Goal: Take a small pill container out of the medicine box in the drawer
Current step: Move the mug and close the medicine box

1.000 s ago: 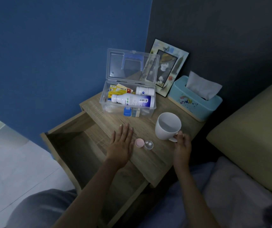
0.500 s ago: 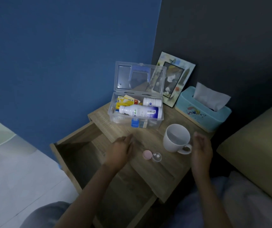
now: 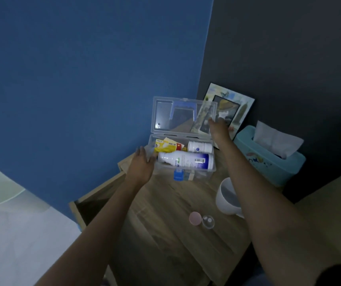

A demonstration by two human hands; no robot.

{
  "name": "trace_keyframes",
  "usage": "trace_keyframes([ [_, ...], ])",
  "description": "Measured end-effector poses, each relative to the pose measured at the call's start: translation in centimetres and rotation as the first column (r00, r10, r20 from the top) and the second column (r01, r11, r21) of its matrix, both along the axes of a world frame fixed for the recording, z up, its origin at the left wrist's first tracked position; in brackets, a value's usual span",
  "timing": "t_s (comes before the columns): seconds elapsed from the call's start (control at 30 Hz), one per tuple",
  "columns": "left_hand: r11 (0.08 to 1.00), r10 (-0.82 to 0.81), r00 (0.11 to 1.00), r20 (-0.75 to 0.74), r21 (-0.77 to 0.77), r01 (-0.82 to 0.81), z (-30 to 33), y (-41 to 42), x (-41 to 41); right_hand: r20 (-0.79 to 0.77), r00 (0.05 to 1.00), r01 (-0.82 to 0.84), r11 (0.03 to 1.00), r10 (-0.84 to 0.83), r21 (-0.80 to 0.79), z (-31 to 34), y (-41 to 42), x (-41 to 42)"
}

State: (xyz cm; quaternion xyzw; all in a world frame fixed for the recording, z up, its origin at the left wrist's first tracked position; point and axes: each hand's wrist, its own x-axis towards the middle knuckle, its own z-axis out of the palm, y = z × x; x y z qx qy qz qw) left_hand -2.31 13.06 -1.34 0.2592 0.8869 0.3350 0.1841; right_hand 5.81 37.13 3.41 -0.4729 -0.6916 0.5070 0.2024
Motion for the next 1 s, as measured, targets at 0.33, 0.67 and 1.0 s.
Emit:
trace_keyframes([
  [0.33,0.973,0.068,0.945,0.320,0.190,-0.134,0.3,0.4,0.3,-0.279,0.940,0.167,0.977,-0.198,-0.129,-0.1,-1.4,0.0],
  [0.67,0.733,0.089,0.802,0.591,0.506,-0.455,1.3,0.1,1.9,-0.449,0.811,0.325,0.927,-0.374,-0.185,-2.3,-10.6,5.1],
  [1.0,0.806,0.206,0.852,0.482,0.409,-0.427,0.4,0.3,1.6,-0.420,0.803,0.441,0.896,-0.422,-0.055,-5.2,-13.3,5.4],
])
